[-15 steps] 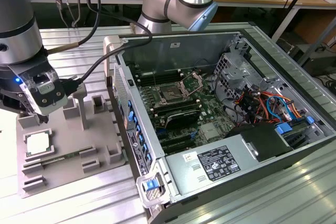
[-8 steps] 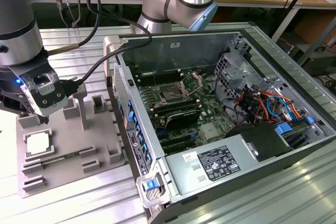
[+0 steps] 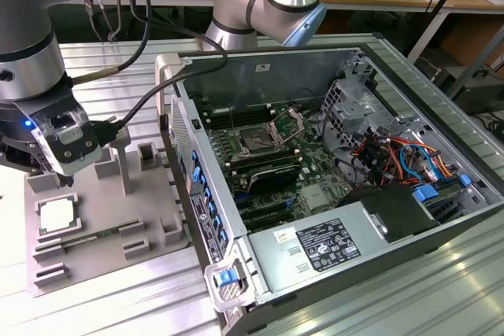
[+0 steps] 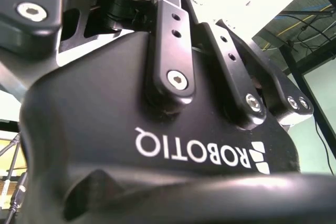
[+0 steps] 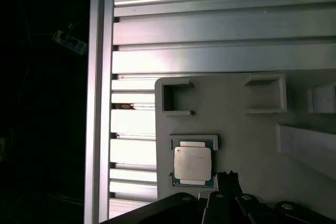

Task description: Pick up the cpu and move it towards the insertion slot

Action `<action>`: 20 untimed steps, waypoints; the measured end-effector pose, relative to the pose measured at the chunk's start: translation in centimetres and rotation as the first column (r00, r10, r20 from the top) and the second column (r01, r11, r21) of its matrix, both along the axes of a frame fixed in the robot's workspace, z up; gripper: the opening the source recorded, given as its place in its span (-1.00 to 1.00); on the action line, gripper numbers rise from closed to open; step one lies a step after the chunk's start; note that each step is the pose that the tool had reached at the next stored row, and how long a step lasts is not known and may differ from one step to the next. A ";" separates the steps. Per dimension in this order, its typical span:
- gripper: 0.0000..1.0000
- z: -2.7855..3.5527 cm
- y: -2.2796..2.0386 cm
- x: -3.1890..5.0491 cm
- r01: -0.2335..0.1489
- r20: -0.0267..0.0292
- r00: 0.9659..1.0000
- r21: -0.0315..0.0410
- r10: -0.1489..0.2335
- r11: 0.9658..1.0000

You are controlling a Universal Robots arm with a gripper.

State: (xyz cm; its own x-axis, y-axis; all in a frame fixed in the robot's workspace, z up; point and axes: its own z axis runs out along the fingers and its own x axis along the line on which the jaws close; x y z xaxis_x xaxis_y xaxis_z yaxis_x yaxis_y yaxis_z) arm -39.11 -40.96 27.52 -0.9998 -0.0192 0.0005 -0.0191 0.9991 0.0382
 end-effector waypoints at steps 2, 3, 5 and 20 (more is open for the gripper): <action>-0.79 -0.08 0.00 0.00 0.000 0.000 1.000 0.000 0.000 1.000; -0.79 -0.10 0.00 0.00 0.000 0.000 1.000 0.000 0.000 1.000; -0.79 -0.15 0.00 0.00 0.000 0.000 1.000 0.000 0.000 1.000; -0.79 -0.49 0.00 0.00 0.000 0.000 1.000 0.000 0.000 1.000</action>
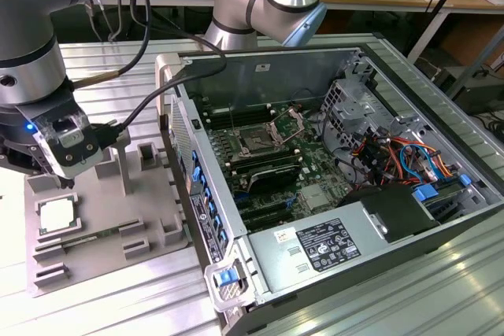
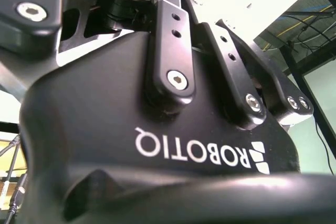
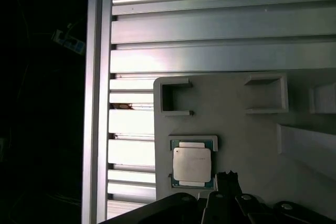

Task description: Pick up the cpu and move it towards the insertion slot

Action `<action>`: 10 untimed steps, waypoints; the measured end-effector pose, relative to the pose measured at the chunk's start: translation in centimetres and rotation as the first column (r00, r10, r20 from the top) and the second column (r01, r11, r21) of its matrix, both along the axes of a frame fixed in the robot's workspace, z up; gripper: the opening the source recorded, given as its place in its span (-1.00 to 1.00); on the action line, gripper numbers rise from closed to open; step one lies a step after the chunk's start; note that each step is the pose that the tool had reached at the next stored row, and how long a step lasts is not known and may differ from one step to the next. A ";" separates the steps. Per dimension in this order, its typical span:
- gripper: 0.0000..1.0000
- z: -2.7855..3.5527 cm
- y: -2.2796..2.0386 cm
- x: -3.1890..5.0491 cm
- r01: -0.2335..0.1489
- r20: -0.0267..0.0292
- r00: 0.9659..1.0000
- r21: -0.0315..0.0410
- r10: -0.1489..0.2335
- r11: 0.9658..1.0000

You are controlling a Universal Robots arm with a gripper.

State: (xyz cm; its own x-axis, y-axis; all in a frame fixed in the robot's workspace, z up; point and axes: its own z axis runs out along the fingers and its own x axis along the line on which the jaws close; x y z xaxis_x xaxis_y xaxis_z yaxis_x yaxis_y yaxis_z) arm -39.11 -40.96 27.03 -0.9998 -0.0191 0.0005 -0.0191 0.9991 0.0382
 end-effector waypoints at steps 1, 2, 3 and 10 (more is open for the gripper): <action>-0.79 -0.02 0.00 0.00 0.000 0.000 1.000 0.000 0.000 1.000; -0.79 -0.03 0.00 0.00 0.000 0.000 1.000 0.000 0.000 1.000; -0.79 -0.07 0.00 -0.02 0.000 0.000 1.000 0.000 0.000 1.000; -0.79 -0.19 0.00 -0.09 0.000 0.000 1.000 0.000 0.000 1.000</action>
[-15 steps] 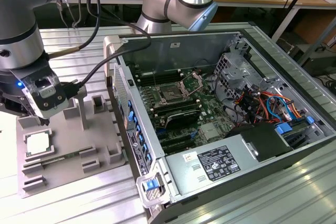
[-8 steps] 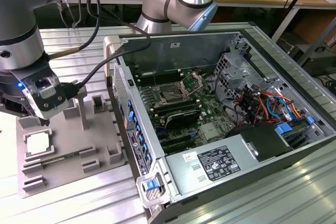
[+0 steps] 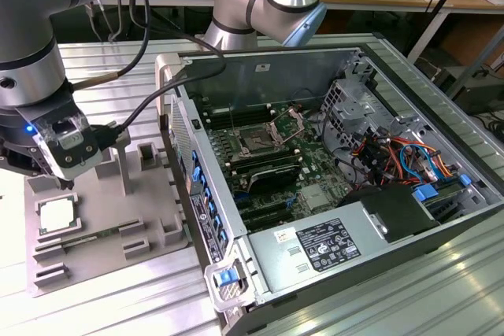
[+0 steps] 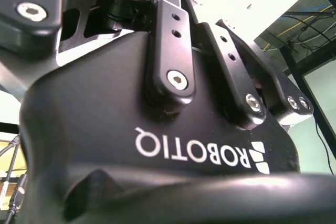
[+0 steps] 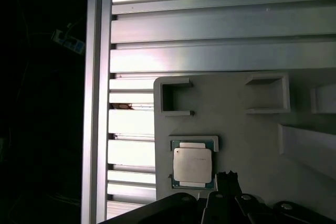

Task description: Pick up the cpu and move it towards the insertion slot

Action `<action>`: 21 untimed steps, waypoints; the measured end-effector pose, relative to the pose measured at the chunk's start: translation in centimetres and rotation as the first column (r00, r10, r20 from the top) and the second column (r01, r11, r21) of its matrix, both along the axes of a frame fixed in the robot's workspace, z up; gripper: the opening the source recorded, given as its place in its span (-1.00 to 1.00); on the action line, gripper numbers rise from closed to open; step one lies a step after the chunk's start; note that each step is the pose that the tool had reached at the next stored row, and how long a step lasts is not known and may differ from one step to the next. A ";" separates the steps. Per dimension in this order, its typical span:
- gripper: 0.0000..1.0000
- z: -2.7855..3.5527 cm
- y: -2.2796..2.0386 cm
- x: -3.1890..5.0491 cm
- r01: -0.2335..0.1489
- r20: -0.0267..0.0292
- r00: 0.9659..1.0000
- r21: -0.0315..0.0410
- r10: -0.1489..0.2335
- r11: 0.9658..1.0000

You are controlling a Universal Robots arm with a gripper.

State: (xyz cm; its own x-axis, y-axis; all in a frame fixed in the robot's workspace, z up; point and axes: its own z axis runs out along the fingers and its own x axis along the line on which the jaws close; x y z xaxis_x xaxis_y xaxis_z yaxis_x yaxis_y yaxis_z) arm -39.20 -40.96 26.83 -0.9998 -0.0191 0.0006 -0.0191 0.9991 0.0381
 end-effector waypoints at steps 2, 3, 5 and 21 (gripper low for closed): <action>-0.79 -0.05 0.00 -0.01 0.000 0.000 1.000 0.000 0.000 1.000; -0.79 -0.08 0.00 -0.02 0.000 0.000 1.000 0.000 0.000 1.000; -0.79 -0.12 0.00 -0.03 0.000 0.000 1.000 0.000 0.000 1.000; -0.79 -0.48 -0.02 -0.28 0.000 0.000 1.000 0.000 0.000 1.000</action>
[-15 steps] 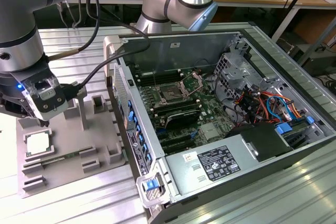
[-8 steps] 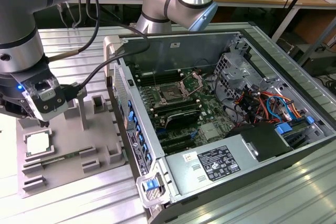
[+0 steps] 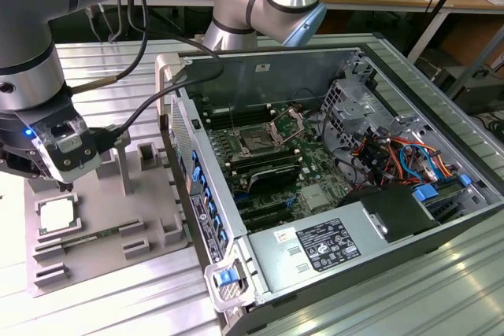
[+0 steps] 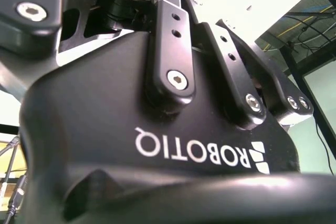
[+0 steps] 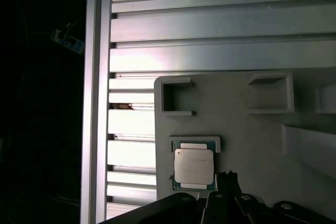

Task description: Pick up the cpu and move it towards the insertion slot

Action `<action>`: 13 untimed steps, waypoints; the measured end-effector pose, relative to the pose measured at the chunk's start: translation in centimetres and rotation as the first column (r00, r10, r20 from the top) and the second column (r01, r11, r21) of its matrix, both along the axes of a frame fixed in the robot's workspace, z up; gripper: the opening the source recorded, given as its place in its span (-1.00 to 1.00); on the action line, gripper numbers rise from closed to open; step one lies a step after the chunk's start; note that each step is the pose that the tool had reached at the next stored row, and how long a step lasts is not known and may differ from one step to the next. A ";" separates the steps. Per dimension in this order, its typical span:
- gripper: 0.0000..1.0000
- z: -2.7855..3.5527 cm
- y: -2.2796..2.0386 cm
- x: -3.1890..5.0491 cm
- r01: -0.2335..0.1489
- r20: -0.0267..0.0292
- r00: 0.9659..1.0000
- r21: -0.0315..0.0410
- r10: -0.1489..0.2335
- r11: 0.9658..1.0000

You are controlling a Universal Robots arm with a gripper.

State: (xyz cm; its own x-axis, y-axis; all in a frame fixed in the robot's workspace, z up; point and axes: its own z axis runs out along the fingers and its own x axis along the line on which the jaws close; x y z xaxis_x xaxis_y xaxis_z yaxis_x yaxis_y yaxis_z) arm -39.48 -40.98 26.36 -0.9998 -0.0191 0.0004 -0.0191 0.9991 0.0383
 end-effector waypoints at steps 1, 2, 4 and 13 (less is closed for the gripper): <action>-0.79 -0.02 -0.02 -0.04 0.000 0.000 1.000 0.000 0.000 1.000; -0.79 -0.07 -0.09 -0.10 0.000 0.000 1.000 0.000 0.000 1.000; -0.79 -0.17 -0.27 -0.21 0.000 0.000 1.000 0.000 0.000 1.000; -0.79 -0.38 -0.40 -0.31 0.000 0.000 1.000 0.000 0.000 1.000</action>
State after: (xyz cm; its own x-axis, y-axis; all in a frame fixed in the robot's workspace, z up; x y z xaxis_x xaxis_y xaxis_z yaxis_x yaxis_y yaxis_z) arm -39.79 -41.38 25.98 -0.9998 -0.0191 0.0005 -0.0190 0.9991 0.0382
